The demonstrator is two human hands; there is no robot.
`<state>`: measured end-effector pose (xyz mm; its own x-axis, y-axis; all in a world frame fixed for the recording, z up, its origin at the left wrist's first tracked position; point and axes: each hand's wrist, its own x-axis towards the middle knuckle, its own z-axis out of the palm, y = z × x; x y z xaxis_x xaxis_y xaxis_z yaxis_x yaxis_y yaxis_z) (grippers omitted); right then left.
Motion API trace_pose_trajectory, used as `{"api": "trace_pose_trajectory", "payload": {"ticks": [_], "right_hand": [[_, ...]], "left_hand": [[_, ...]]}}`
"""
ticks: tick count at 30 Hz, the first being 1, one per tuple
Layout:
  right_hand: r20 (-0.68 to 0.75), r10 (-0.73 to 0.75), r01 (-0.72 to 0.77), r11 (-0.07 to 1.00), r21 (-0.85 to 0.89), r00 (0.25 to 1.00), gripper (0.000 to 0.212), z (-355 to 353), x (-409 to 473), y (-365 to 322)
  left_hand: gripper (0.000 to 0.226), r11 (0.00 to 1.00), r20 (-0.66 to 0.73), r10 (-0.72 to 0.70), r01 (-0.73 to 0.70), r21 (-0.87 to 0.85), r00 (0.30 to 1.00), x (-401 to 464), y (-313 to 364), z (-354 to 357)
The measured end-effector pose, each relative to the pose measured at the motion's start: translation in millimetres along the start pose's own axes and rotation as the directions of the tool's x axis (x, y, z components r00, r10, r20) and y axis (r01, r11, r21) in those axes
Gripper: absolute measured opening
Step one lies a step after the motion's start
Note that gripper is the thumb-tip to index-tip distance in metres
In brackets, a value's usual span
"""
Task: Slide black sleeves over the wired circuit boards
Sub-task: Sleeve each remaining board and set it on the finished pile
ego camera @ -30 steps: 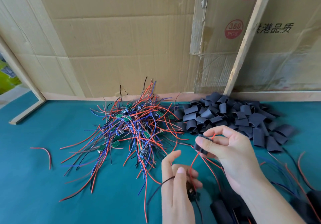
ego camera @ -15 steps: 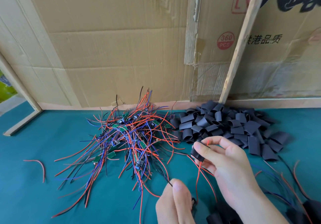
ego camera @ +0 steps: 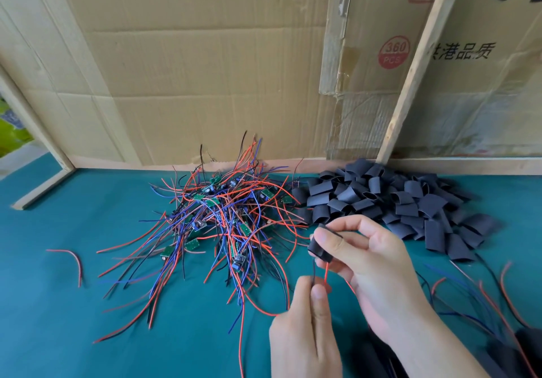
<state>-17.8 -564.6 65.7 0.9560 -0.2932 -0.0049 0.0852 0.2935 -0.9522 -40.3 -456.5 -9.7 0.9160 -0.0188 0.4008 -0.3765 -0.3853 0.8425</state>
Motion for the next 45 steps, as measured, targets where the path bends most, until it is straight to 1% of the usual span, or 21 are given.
{"api": "trace_pose_trajectory", "payload": {"ticks": [4,8,9,11,13,14,16,19,21,22,25,26,30,34,37,40,42,43,45], "right_hand": [[0.055,-0.011,0.014,0.998,-0.064,0.998,0.043,1,-2,-1],[0.123,-0.015,0.038,0.983,-0.182,0.992,0.043,-5,-2,-6],[0.154,0.003,0.028,0.980,-0.198,0.988,0.042,-6,-2,-7],[0.210,0.032,0.012,0.979,-0.203,0.977,0.032,-8,-1,-10],[0.193,0.044,-0.022,0.994,-0.111,0.980,0.034,-10,1,-13],[0.172,0.042,-0.031,0.998,-0.063,0.984,0.032,-11,2,-15],[0.158,0.033,-0.029,0.999,-0.028,0.987,0.029,-11,2,-17],[0.170,0.024,-0.010,0.996,-0.086,0.985,0.037,-8,0,-14],[0.215,0.026,0.001,0.992,-0.126,0.976,0.036,-6,0,-11],[0.214,0.016,0.012,0.992,-0.128,0.977,0.036,-6,1,-10],[0.133,-0.018,0.030,0.995,-0.094,0.991,0.039,-11,3,-13],[0.128,-0.015,0.027,0.996,-0.090,0.992,0.040,-12,3,-15],[0.225,0.029,0.011,0.985,-0.174,0.974,0.036,-12,2,-15],[0.291,0.070,0.001,0.971,-0.238,0.954,0.027,-13,1,-16],[0.332,0.106,0.004,0.949,-0.316,0.937,0.022,-18,1,-17],[0.315,0.097,0.015,0.943,-0.333,0.944,0.023,-20,2,-16],[0.268,0.055,0.026,0.957,-0.289,0.962,0.022,-21,2,-17],[0.233,0.027,0.036,0.965,-0.262,0.972,0.022,-22,3,-18],[0.145,-0.031,0.059,0.979,-0.194,0.989,0.025,-27,6,-21]], "left_hand": [[0.040,1.000,-0.015,0.028,-0.029,-0.009,0.999,-1,0,-2],[0.042,1.000,-0.036,0.013,-0.014,-0.020,0.999,-1,1,-2],[0.042,1.000,-0.037,0.003,-0.004,-0.027,0.999,-1,1,-2],[0.043,1.000,-0.035,-0.006,0.005,-0.026,0.999,-2,1,-2],[0.045,0.999,-0.015,-0.020,0.019,-0.045,1.000,-2,0,-2],[0.046,0.999,-0.015,-0.020,0.020,-0.049,1.000,-3,-1,-2],[0.048,0.998,-0.016,-0.025,0.024,-0.060,1.000,-4,1,-1],[0.047,0.998,-0.020,-0.016,0.014,-0.059,1.000,-4,1,0],[0.047,0.998,-0.037,0.001,-0.003,-0.055,0.999,-4,0,-1],[0.048,0.998,-0.034,0.003,-0.005,-0.060,0.999,-5,0,-1],[0.054,0.997,0.005,-0.009,0.009,-0.083,1.000,-6,5,-3],[0.055,0.996,0.016,-0.010,0.011,-0.088,1.000,-6,6,-3],[0.062,0.996,0.048,-0.005,0.009,-0.083,0.999,-6,8,-5],[0.053,0.996,0.031,-0.029,0.032,-0.085,0.999,-5,8,-7],[0.048,0.994,0.039,-0.074,0.077,-0.084,0.997,-4,9,-6],[0.046,0.983,0.038,-0.105,0.110,-0.150,0.994,-6,12,-6],[0.037,0.968,0.060,-0.103,0.114,-0.223,0.993,-6,13,-7],[0.033,0.960,0.097,-0.098,0.120,-0.254,0.990,-6,13,-8],[0.033,0.949,0.209,-0.097,0.153,-0.274,0.973,-6,11,-7]]}}
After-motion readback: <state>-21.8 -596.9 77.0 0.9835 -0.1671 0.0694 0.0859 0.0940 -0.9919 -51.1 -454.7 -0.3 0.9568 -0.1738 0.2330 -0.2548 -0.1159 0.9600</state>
